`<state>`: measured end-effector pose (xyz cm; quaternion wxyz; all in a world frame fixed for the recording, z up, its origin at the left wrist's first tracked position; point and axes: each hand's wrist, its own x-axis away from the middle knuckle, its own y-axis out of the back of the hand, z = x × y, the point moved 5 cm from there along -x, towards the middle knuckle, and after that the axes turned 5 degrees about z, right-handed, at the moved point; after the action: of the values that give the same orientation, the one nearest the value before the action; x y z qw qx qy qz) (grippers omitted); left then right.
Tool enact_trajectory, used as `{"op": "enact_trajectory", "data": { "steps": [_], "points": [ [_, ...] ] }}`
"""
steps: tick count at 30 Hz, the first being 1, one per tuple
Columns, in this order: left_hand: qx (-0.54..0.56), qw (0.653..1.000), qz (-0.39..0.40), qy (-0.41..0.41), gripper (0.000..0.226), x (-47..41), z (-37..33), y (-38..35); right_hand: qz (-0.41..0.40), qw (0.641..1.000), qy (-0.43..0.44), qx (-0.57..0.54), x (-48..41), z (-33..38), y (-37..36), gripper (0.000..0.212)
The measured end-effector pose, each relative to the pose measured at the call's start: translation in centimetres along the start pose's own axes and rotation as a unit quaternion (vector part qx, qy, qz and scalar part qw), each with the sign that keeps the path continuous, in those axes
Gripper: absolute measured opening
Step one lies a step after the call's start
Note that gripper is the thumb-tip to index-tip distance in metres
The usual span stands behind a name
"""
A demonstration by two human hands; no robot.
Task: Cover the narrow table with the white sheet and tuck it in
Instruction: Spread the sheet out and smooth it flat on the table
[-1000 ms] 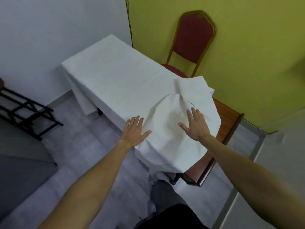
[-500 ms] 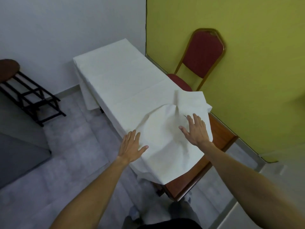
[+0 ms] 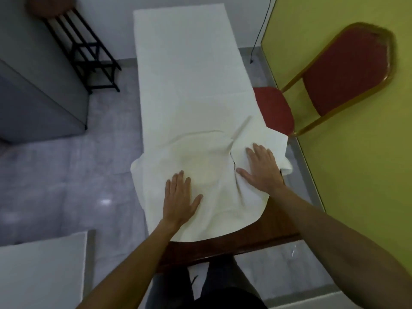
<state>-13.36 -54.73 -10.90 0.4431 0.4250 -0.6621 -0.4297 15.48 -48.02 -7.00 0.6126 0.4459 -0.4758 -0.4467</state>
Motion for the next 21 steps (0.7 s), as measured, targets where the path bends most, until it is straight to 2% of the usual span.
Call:
{"op": "enact_trajectory", "data": {
  "steps": [4, 8, 11, 16, 19, 21],
  "points": [
    [-0.017, 0.999, -0.024, 0.022, 0.072, 1.7, -0.6, -2.7, -0.050, 0.997, 0.029, -0.047, -0.5, -1.2, -1.9, 0.078],
    [0.003, 0.996, -0.089, 0.022, 0.059, 1.1, 0.2, -3.0, -0.089, 0.991, 0.002, -0.096, -1.0, -2.7, -4.0, 0.083],
    [0.006, 0.989, -0.148, 0.015, 0.045, 0.9, 0.6, -2.8, -0.121, 0.988, -0.011, -0.091, -1.3, -3.0, -4.7, 0.069],
    [0.000, 0.988, -0.153, 0.019, 0.030, 1.2, 0.2, -1.9, -0.157, 0.986, 0.008, -0.047, -1.3, -2.0, -3.6, 0.037],
    [-0.004, 0.989, -0.146, 0.026, 0.020, 1.5, -0.2, -0.4, -0.197, 0.980, 0.012, -0.034, -0.1, -2.1, -2.3, 0.034],
    [0.004, 0.990, -0.135, 0.038, 0.021, 2.5, -0.6, 1.1, -0.218, 0.976, 0.013, -0.018, 1.3, -2.1, -1.4, 0.033]
  ]
}}
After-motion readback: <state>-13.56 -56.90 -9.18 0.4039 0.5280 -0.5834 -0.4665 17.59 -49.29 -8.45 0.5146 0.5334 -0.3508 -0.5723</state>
